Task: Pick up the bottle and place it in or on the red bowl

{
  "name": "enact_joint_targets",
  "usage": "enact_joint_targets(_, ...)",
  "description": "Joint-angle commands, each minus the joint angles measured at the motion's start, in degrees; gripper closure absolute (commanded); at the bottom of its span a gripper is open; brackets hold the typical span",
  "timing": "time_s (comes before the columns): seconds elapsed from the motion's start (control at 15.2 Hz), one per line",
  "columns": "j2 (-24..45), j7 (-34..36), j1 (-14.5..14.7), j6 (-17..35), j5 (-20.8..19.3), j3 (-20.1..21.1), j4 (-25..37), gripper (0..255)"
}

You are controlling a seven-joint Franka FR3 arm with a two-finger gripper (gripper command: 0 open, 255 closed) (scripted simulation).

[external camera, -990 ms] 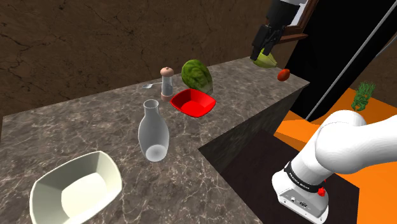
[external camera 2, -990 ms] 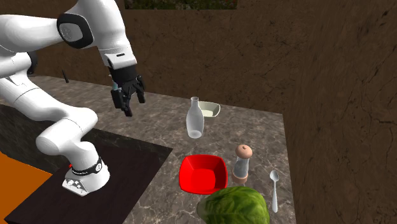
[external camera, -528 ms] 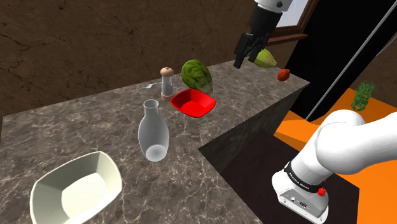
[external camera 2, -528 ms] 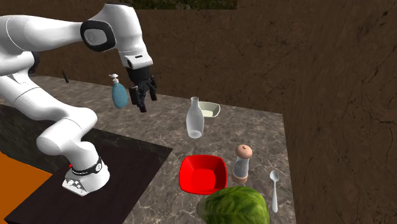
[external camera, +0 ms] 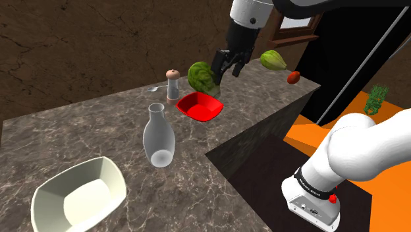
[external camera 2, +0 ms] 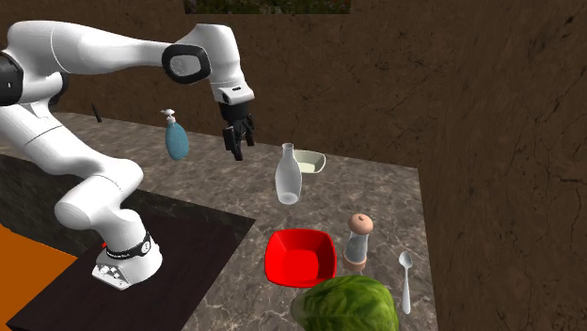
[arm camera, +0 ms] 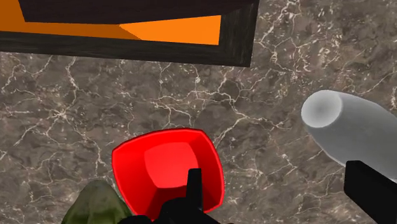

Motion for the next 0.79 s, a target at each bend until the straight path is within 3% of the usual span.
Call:
enact_joint_targets(0.0, 3.3, 3.1, 0.2, 1.5, 0.2, 2.8, 2.1, 0)
enact_joint_targets(0.4, 13.0, 11.7, 0.2, 6.2, -1.6, 10.3, 7.5, 0)
enact_joint_targets(0.73, 22.9, 20.2, 0.0, 8.8, -6.3, 16.4, 14.1, 0)
